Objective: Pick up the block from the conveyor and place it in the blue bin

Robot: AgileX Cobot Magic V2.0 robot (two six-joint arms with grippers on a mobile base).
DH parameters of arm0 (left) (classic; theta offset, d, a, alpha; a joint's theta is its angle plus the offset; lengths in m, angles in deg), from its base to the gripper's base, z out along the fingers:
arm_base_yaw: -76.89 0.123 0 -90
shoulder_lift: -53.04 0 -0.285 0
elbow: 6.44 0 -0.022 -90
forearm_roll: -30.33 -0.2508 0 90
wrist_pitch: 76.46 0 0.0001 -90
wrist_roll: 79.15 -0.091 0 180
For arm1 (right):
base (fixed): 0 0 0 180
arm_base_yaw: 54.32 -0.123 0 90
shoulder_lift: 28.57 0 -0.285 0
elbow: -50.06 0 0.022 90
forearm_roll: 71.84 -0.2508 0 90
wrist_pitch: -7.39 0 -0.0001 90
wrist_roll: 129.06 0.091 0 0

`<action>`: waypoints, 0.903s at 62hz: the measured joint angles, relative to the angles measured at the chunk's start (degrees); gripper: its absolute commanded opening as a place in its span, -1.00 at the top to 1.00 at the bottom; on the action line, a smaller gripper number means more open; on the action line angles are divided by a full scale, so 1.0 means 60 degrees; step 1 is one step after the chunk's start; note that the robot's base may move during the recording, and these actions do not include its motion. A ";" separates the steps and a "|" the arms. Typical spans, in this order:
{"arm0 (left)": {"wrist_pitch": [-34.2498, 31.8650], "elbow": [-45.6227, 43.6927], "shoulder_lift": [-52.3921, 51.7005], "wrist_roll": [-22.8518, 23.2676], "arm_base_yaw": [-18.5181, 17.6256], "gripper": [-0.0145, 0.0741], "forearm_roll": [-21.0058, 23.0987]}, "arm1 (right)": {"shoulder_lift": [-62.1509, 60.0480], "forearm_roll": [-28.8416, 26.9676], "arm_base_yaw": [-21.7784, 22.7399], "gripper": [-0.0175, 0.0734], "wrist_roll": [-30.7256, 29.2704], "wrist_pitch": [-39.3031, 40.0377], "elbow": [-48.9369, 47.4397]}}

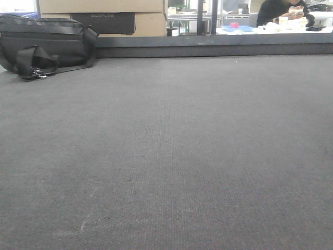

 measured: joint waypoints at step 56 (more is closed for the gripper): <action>0.1174 -0.1259 0.4659 0.0000 0.0000 0.92 0.0000 | 0.5623 -0.0386 -0.0429 -0.15 0.0017 -0.1602 -0.0779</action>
